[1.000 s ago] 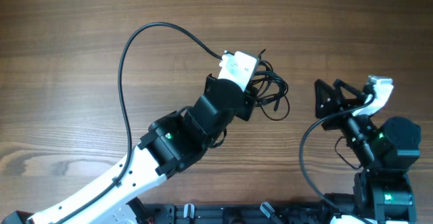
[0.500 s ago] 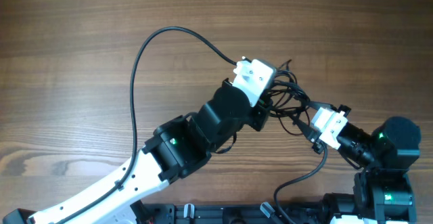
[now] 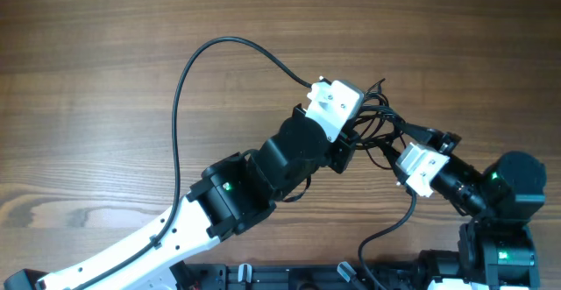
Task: Untangle cables
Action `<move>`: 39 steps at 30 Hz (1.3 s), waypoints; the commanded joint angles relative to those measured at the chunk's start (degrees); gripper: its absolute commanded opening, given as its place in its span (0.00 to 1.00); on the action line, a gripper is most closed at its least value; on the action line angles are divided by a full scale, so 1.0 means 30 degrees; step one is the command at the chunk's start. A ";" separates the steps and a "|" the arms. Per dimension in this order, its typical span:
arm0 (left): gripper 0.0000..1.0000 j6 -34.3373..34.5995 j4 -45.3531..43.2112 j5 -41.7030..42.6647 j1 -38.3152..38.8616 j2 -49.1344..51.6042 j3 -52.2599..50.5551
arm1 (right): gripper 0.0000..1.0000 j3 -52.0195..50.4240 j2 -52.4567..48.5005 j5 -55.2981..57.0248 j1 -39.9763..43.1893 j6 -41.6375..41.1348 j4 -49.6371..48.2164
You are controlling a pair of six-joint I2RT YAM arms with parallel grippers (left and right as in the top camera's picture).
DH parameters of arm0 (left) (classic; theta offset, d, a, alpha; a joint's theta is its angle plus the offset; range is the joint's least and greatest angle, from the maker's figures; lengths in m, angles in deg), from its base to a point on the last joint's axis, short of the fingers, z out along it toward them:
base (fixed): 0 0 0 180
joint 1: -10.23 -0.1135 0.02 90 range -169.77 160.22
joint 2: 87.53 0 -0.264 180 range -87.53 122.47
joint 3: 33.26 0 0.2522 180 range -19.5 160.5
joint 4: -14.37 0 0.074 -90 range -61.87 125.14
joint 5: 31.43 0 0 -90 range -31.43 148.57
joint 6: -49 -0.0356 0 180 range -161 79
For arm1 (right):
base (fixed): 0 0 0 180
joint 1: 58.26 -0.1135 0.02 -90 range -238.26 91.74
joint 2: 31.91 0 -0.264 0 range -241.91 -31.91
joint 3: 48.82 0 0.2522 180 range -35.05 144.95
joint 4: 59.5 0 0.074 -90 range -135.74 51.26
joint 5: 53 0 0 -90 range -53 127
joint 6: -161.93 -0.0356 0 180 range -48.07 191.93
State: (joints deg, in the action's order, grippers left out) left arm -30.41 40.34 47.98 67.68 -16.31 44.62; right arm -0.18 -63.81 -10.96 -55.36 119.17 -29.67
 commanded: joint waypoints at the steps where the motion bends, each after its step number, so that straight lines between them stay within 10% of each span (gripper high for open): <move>1: 0.04 0.0175 -0.0138 0.0036 0.0138 -0.0379 -0.0029 | 0.36 0.0408 0.0182 0.1865 -0.0015 0.0240 -0.0182; 14: 0.04 0.1348 -0.0306 0.0262 0.0131 -0.0379 -0.0029 | 0.16 0.0408 -0.0211 0.3978 -0.0015 -0.0138 0.0284; 16: 0.04 0.3177 -0.0299 -0.1683 0.0131 -0.0379 -0.0029 | 0.04 0.0408 -0.0211 0.3847 -0.0015 -0.2506 0.0321; 39: 0.04 0.6645 0.3315 -0.1851 -0.3570 -0.0379 -0.0029 | 0.04 0.0408 -0.0204 0.3628 -0.0015 -1.8557 -0.5311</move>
State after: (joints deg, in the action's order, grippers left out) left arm -12.53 50.02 44.33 57.64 -16.47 44.62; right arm -0.12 -64.60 -3.01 -55.47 68.31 -44.79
